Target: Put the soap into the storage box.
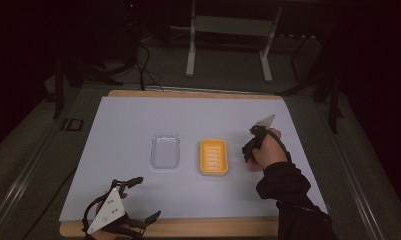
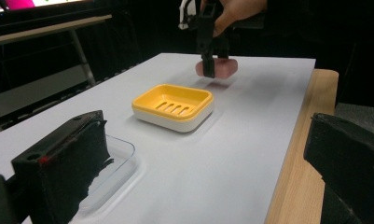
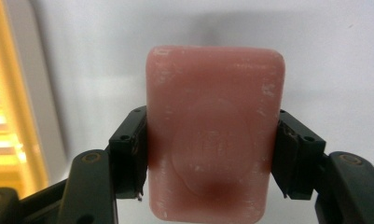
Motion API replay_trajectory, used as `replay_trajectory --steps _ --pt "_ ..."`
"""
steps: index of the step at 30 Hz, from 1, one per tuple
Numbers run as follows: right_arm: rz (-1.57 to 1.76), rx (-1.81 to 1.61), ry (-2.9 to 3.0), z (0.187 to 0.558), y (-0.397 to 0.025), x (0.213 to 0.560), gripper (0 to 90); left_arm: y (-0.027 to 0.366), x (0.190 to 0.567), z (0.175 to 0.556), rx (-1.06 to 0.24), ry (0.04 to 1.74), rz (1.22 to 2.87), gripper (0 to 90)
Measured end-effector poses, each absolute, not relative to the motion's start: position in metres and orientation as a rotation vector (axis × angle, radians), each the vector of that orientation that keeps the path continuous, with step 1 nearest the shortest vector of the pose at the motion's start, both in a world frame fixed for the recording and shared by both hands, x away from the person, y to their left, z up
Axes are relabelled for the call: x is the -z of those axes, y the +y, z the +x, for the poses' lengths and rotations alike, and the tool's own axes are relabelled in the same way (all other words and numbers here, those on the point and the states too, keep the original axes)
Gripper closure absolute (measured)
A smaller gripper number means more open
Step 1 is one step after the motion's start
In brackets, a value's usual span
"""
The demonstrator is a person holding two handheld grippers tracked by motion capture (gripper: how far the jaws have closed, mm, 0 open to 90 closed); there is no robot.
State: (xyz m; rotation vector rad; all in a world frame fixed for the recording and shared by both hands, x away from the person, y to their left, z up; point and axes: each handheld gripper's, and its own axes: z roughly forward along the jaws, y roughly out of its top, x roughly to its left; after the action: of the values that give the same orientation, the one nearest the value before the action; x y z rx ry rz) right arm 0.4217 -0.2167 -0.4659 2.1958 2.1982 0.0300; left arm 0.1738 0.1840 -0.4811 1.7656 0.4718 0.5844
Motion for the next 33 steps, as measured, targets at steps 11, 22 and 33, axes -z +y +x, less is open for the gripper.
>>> replay_trajectory --steps 11,22,33 --pt "2.176 -0.047 2.184 0.419 -0.211 0.436 37.8 0.184 0.481 0.174 -0.583 0.473 1.764 0.5" --pt "2.148 -0.087 2.190 0.414 -0.198 0.411 37.8 0.184 0.481 0.174 -0.584 0.474 1.765 0.4" --pt "2.106 -0.119 2.235 0.410 -0.173 0.401 37.8 0.184 0.481 0.174 -0.590 0.476 1.763 0.4"
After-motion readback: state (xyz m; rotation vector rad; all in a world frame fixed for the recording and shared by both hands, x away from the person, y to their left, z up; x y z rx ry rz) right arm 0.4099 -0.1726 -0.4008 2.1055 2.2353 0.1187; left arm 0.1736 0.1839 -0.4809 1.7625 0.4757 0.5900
